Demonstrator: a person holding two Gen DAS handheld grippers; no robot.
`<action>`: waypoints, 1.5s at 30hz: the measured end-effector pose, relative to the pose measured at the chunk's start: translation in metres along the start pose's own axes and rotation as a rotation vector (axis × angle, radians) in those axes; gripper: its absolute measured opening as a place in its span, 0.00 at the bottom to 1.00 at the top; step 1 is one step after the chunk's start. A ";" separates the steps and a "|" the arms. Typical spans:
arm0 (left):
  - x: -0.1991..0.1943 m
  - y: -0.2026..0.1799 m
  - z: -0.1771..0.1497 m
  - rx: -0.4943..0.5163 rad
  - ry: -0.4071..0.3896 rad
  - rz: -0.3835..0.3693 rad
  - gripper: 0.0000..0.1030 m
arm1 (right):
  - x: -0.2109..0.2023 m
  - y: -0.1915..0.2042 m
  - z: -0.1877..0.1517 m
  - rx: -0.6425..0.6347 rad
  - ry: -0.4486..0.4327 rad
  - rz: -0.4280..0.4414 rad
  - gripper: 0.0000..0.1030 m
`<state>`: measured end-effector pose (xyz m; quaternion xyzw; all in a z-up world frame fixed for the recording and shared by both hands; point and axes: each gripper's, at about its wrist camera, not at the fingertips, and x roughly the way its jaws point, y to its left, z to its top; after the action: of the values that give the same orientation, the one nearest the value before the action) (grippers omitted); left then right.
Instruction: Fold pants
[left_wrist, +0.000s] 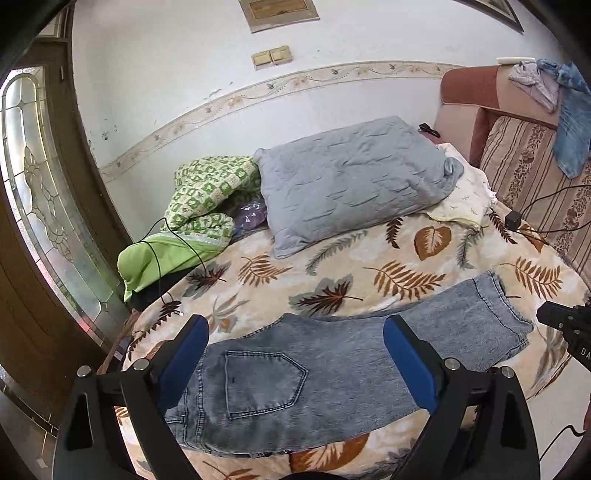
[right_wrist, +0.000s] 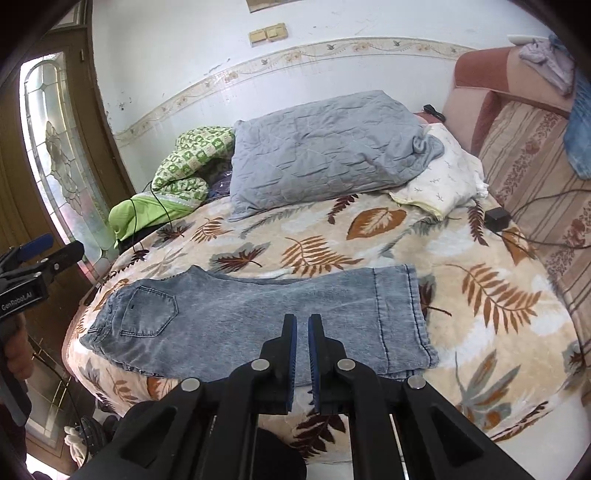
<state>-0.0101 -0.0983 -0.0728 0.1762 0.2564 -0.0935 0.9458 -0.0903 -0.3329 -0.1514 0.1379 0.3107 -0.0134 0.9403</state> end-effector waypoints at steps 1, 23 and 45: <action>0.002 -0.002 0.000 0.002 0.004 0.000 0.93 | 0.002 -0.002 -0.001 0.001 0.005 -0.014 0.08; 0.030 0.014 -0.015 -0.067 0.087 0.011 0.93 | 0.022 0.011 0.002 -0.007 0.036 -0.042 0.08; 0.040 0.057 -0.044 -0.190 0.115 0.012 0.93 | 0.038 0.064 0.001 -0.077 0.055 -0.031 0.08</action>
<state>0.0195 -0.0329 -0.1130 0.0925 0.3168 -0.0530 0.9425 -0.0520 -0.2693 -0.1569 0.0971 0.3390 -0.0123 0.9357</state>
